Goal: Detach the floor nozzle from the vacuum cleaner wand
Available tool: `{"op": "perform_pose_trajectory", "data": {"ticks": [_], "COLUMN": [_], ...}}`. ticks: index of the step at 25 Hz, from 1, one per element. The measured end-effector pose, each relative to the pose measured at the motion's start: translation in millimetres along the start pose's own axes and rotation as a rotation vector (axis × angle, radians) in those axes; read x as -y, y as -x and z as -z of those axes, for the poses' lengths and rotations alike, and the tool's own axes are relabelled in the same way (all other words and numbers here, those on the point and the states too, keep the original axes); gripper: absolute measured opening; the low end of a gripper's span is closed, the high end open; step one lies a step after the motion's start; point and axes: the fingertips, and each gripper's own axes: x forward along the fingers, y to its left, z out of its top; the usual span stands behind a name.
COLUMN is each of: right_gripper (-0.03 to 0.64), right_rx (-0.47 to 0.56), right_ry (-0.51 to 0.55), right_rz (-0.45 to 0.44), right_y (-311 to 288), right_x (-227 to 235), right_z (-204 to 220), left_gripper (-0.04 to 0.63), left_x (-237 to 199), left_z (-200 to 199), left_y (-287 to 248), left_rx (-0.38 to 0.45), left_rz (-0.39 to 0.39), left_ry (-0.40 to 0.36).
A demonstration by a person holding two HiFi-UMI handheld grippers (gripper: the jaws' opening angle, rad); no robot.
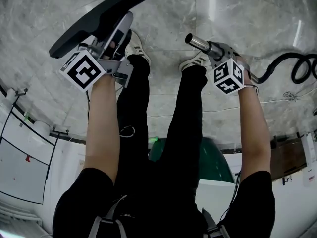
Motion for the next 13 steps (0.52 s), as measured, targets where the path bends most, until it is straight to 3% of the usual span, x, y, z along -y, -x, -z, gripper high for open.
{"op": "perform_pose_trajectory", "data": {"ticks": [4, 10, 13], "right_gripper": [0.054, 0.054, 0.054], "right_rx": [-0.019, -0.01, -0.005], "right_ry": [-0.016, -0.01, -0.011], "right_rz": [-0.01, -0.001, 0.011], "right_y": [-5, -8, -6], "right_x": [-8, -3, 2], "right_z": [12, 12, 8], "left_gripper": [0.121, 0.121, 0.121], "left_x": [5, -4, 0], "left_z": [8, 22, 23], "left_y": [-3, -9, -10], "left_rx": [-0.016, -0.051, -0.05], "left_rz": [0.03, -0.009, 0.02], "left_ry": [0.006, -0.002, 0.002]}}
